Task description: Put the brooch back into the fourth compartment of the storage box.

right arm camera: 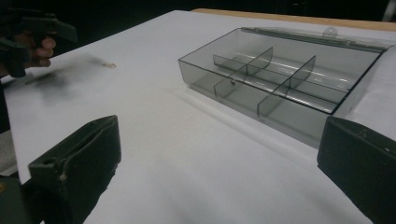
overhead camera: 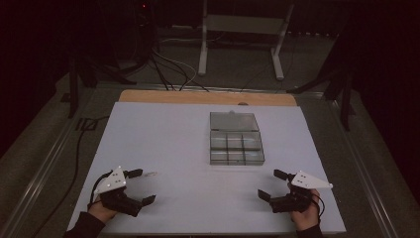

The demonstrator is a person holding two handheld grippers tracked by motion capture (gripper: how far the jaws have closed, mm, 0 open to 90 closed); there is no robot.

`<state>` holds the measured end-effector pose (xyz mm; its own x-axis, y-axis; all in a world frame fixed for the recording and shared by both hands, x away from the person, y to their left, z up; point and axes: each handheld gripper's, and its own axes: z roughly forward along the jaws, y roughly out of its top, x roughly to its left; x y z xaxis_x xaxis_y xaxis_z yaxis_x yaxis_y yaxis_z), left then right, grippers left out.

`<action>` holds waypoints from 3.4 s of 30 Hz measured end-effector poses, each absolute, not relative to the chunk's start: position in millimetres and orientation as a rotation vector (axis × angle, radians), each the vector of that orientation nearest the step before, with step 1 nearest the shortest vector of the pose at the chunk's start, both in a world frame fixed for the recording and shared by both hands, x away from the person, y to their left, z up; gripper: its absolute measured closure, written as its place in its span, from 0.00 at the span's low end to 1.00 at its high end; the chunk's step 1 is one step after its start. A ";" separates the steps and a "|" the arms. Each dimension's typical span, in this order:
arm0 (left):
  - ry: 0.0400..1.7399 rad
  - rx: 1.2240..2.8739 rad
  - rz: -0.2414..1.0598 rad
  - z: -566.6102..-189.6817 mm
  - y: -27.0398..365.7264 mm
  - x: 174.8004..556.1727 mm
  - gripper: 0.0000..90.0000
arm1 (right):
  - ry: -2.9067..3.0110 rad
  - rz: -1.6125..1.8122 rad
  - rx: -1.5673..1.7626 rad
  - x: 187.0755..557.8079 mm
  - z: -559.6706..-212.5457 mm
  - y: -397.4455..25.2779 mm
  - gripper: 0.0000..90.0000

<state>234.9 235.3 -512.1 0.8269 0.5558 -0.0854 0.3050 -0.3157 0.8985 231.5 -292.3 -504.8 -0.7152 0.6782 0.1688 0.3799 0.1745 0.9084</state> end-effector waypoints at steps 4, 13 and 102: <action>0.641 1.935 0.275 -512.7 235.5 234.7 0.01 | 2.179 1.555 1.014 230.5 -503.6 -292.6 0.00; 0.609 1.906 0.223 -506.1 234.4 234.8 0.01 | 2.174 1.588 1.017 231.4 -502.8 -292.7 0.00; 0.587 2.235 0.099 -528.9 245.2 327.2 0.53 | 2.196 1.611 1.032 231.4 -503.9 -291.1 0.00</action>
